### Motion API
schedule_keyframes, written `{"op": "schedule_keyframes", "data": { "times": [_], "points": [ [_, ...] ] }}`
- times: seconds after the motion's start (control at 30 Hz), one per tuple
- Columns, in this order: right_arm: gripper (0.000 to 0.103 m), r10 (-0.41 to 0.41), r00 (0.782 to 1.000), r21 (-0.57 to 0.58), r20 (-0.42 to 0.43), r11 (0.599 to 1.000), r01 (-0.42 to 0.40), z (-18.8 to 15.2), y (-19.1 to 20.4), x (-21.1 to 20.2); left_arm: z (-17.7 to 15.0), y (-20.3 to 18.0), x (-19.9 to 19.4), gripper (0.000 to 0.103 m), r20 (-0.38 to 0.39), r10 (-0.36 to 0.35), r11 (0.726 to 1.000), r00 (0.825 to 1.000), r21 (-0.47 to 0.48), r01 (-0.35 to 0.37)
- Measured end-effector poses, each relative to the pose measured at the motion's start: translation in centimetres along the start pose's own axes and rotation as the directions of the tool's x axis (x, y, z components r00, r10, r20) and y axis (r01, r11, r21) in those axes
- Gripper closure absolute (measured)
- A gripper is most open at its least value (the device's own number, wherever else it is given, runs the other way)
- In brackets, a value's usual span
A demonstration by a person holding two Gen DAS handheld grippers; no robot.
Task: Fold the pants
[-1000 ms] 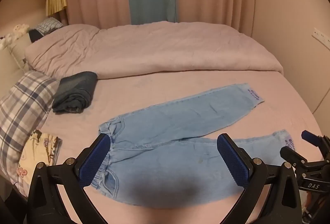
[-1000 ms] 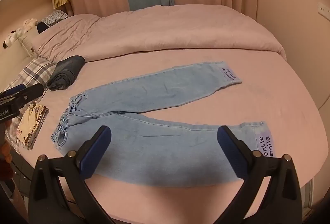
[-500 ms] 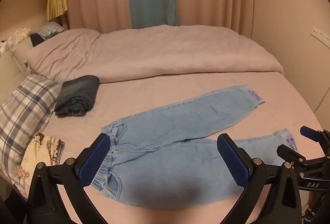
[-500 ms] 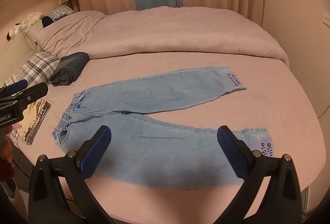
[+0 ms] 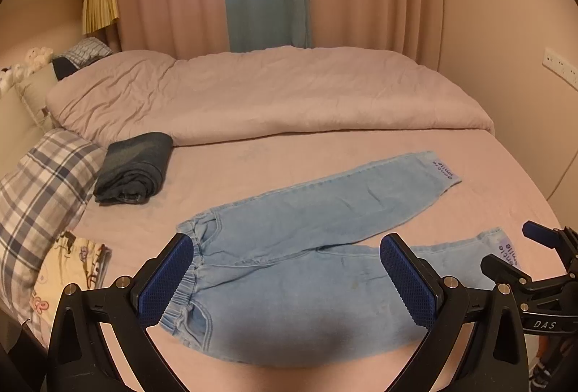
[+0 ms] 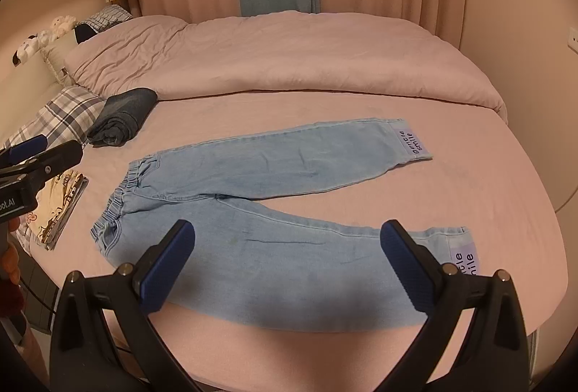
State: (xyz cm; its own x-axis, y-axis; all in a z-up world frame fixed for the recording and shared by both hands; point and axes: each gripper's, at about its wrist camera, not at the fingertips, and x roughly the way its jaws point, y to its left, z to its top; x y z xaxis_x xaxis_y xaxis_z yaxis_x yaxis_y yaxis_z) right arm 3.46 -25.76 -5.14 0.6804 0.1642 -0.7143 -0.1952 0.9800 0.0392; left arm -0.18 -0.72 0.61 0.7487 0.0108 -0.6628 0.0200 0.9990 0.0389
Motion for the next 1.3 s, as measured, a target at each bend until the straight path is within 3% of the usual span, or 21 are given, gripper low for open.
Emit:
{"op": "schedule_keyframes", "data": {
  "times": [1.3],
  "points": [
    [0.000,-0.001,1.000,-0.010,-0.003,1.000,0.001,-0.07,0.18,0.22,-0.62,-0.01,-0.18,0.000,-0.004,-0.021,1.000,1.000,0.005,0.021]
  ]
}}
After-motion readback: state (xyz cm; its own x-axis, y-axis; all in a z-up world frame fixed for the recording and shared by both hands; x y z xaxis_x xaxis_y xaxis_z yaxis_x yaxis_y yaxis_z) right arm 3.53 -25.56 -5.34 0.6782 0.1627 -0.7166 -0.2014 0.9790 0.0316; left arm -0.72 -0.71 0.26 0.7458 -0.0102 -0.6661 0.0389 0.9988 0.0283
